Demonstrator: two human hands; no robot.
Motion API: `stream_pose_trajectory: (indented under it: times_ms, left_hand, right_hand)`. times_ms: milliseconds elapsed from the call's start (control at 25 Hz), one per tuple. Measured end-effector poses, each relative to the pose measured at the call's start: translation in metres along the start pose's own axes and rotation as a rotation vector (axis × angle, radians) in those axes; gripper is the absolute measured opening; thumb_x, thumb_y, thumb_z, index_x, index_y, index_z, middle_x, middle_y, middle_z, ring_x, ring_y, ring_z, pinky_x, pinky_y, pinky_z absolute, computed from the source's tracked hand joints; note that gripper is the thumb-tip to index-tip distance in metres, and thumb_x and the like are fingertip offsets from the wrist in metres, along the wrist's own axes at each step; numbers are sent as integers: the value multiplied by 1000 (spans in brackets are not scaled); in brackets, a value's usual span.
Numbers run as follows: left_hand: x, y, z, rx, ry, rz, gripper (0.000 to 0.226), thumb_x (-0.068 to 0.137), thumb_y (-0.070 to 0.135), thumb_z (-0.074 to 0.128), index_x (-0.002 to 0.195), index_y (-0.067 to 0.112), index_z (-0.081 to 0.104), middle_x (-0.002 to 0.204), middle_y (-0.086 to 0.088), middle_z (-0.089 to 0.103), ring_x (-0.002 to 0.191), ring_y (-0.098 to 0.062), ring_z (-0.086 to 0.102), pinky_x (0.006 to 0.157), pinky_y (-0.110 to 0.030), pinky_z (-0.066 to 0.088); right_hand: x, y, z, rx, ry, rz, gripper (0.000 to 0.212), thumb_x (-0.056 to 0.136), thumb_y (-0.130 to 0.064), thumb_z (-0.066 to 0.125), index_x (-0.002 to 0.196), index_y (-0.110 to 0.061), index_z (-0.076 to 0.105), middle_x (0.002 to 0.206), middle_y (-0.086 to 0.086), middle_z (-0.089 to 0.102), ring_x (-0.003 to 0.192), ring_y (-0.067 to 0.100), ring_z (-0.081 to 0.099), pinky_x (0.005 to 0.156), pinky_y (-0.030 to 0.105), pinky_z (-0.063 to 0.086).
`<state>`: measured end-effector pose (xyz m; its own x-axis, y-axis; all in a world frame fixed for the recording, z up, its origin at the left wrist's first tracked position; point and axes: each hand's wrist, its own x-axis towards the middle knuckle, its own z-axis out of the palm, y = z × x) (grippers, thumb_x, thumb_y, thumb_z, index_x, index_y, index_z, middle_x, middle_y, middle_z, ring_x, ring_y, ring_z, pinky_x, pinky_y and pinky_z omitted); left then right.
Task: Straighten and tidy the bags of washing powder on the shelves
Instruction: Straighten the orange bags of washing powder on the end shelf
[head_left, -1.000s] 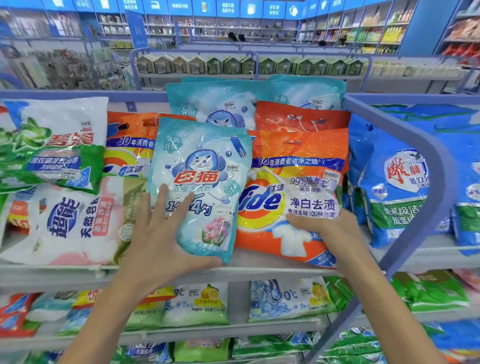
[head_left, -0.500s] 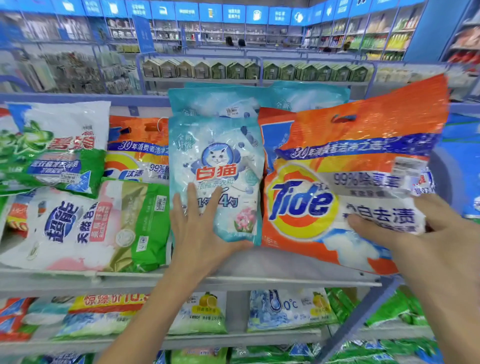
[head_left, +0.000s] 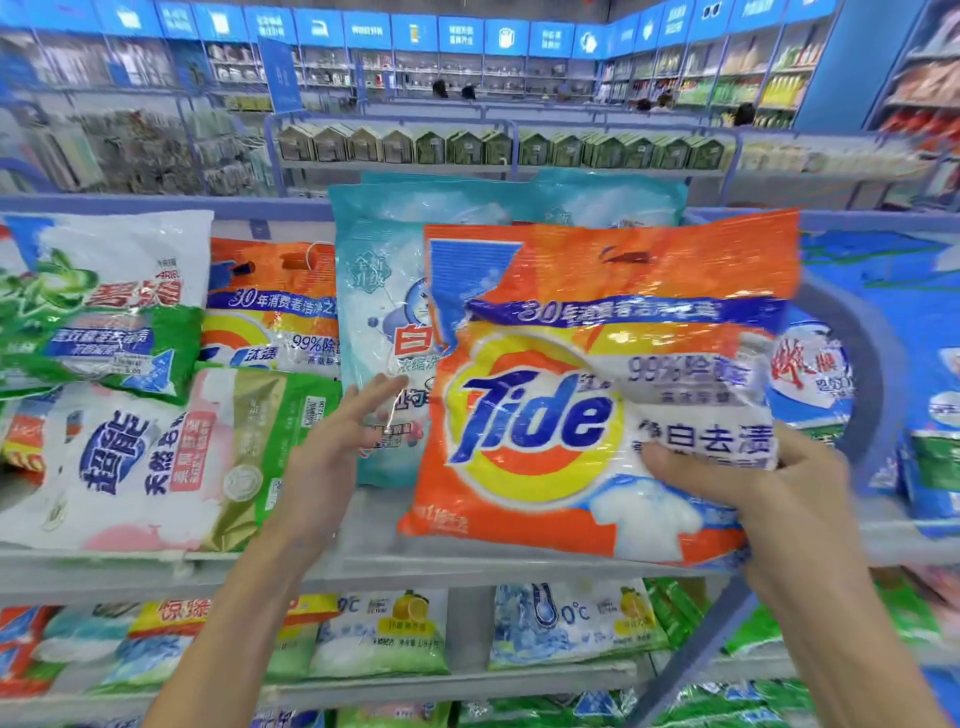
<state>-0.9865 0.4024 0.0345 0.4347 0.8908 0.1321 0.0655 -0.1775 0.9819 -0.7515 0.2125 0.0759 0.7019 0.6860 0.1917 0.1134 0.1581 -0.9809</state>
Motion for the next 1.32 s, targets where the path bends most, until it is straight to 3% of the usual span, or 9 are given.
stream_pose_trajectory:
  times_ms: [80,160,240,320,520,720,880,1160,1320]
  left_hand:
    - [-9,9,-2,-159,-20,-38,35,93,24,66,127,19,65,132,1,68,113,-13,67,83,-14,54]
    - [-11,11,-4,-266,-51,-115,65,64,48,90,119,21,68,110,-10,78,88,-24,77,66,-29,62]
    - [-8,8,-13,-286,-56,-224,101,23,55,101,112,21,68,97,-10,80,76,-26,78,59,-34,62]
    - [-2,6,-21,-296,-60,-272,113,11,47,103,114,18,68,98,-11,80,77,-28,78,61,-36,63]
    - [0,2,-31,-328,13,-195,105,18,36,104,115,13,71,102,-15,79,81,-34,78,65,-40,63]
    - [0,-12,-42,-364,35,-190,73,31,28,102,100,21,79,104,-18,78,83,-38,77,76,-51,63]
    - [0,-17,-45,-379,18,-198,79,23,38,102,98,24,80,102,-18,78,81,-38,77,74,-51,63]
    - [-1,-20,-48,-383,-2,-229,88,25,45,101,106,21,78,105,-19,77,82,-40,76,80,-54,59]
    - [-1,-23,-48,-360,41,-234,80,47,34,97,120,14,71,108,-19,77,85,-39,76,86,-55,58]
  right_hand:
    - [10,14,22,63,-112,56,37,48,-9,89,84,-16,82,86,11,80,81,33,77,74,44,62]
    - [20,22,44,132,-192,108,35,50,-3,88,83,-11,82,89,16,79,83,37,76,75,48,62]
    - [32,29,60,160,-232,125,32,51,0,86,82,-9,81,89,17,79,81,37,76,71,45,62]
    - [40,34,72,159,-257,131,32,55,4,85,84,-9,81,88,16,79,79,33,77,69,41,61]
    - [48,45,77,-27,-314,111,23,78,-16,85,99,-18,76,96,2,80,86,20,77,74,35,63]
    - [72,71,11,-474,218,-16,49,79,-48,82,113,-18,64,111,3,67,92,16,65,77,29,51]
    - [88,89,-3,-575,-27,251,78,50,-79,83,106,-30,60,116,-6,70,104,18,67,97,43,53]
    - [99,69,9,-323,-294,380,49,68,-44,91,108,-28,67,103,-8,77,86,13,75,72,27,55]
    - [98,80,9,-157,-212,360,55,70,-31,92,118,-19,69,107,-1,79,94,22,77,91,46,59]
